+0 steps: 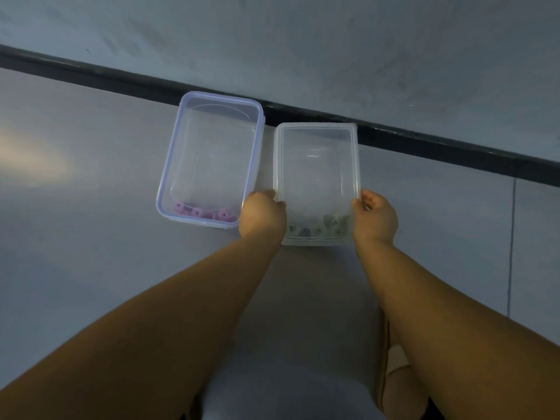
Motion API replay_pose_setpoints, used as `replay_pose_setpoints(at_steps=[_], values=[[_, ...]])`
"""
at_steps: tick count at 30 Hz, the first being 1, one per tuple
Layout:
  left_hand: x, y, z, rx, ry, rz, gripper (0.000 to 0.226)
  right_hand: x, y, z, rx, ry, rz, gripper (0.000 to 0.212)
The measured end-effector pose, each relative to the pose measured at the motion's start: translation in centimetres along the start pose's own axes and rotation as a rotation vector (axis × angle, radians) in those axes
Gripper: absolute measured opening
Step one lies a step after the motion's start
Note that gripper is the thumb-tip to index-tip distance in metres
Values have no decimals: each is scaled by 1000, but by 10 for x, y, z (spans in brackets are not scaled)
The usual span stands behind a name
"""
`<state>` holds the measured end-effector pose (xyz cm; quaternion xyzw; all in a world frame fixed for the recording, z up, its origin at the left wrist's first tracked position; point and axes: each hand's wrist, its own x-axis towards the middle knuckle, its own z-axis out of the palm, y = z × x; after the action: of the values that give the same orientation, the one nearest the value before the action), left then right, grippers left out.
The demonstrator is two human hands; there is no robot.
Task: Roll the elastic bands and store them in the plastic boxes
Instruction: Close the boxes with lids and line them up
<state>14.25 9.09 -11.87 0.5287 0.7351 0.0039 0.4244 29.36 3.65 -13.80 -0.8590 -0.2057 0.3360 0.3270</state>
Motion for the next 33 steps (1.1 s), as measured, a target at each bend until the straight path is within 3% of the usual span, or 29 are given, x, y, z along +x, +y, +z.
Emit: replay_pose_setpoints(at_steps=[15,21,24,33], values=[[5,0,-2,-12,-26,-52,38,10,2,-4,51,-83,60,38],[10,12,-3,-17,-6,31,53,24,-10,-6,-35,-126,98,32],[22,25,-7,3,13,39,46,36,-21,-3,-48,-125,53,32],[46,56,-15,26,44,46,36,82,-68,23,-60,-162,66,54]])
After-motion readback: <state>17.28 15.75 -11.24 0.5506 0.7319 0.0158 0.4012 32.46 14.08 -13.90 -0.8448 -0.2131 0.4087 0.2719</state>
